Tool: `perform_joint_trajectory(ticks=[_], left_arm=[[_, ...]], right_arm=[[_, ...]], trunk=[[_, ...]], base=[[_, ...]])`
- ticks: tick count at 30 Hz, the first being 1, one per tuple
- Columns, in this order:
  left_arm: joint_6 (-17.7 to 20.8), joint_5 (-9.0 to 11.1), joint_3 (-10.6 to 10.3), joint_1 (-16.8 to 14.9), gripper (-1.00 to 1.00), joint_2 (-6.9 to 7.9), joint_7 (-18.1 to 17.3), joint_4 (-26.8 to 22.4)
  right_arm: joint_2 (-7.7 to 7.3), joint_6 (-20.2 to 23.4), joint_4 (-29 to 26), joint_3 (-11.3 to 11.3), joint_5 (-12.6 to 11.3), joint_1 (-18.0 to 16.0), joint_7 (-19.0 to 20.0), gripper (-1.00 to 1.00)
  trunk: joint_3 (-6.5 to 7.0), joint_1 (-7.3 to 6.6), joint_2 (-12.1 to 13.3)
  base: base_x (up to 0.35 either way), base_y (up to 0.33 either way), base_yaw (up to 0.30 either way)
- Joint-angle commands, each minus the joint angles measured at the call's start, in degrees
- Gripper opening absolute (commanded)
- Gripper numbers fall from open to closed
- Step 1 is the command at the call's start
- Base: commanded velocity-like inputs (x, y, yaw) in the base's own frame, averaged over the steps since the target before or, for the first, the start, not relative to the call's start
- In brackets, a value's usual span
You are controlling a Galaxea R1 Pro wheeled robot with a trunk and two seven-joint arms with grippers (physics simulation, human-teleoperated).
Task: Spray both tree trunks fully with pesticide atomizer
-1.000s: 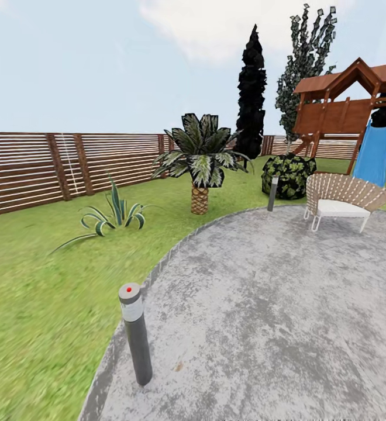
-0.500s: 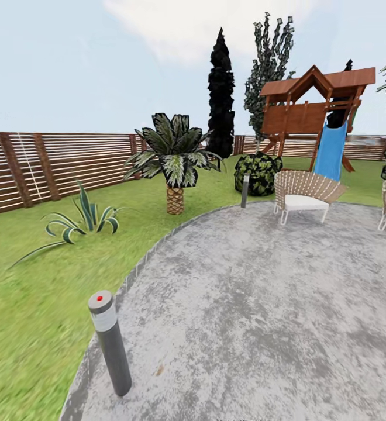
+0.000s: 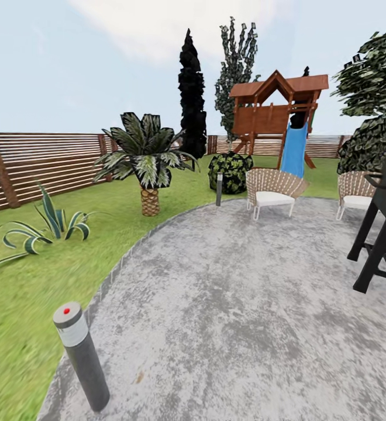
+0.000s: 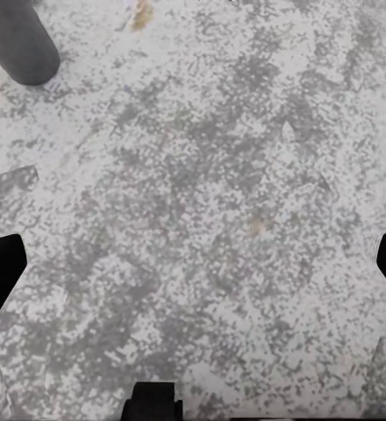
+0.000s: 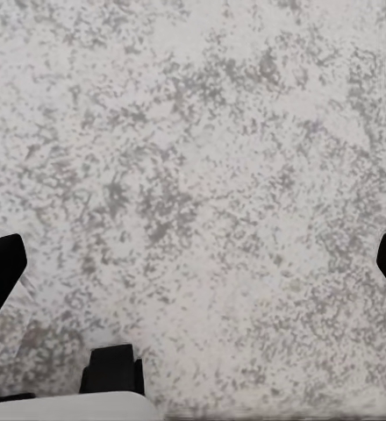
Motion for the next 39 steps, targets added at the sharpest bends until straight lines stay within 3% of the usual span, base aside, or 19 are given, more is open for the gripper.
perform_joint_trajectory(ticks=[1, 24, 39], left_arm=[[0.0, 0.0, 0.0, 0.0, 1.00, 0.01, 0.0, 0.0], [0.1, 0.0, 0.0, 0.0, 1.00, 0.05, -0.2, 0.0], [0.1, 0.0, 0.0, 0.0, 1.00, 0.05, -0.2, 0.0]], right_arm=[[0.06, 0.0, 0.0, 0.0, 0.0, 0.0, 0.0, 1.00], [0.54, -0.1, 0.1, 0.0, 0.2, 0.0, 0.1, 1.00], [0.54, -0.1, 0.1, 0.0, 0.2, 0.0, 0.1, 1.00]], trunk=[[0.00, 0.00, 0.0], [0.00, 0.00, 0.0], [0.00, 0.00, 0.0]], base=[[0.000, 0.000, -0.300], [0.006, 0.000, -0.300], [0.271, 0.000, -0.106]])
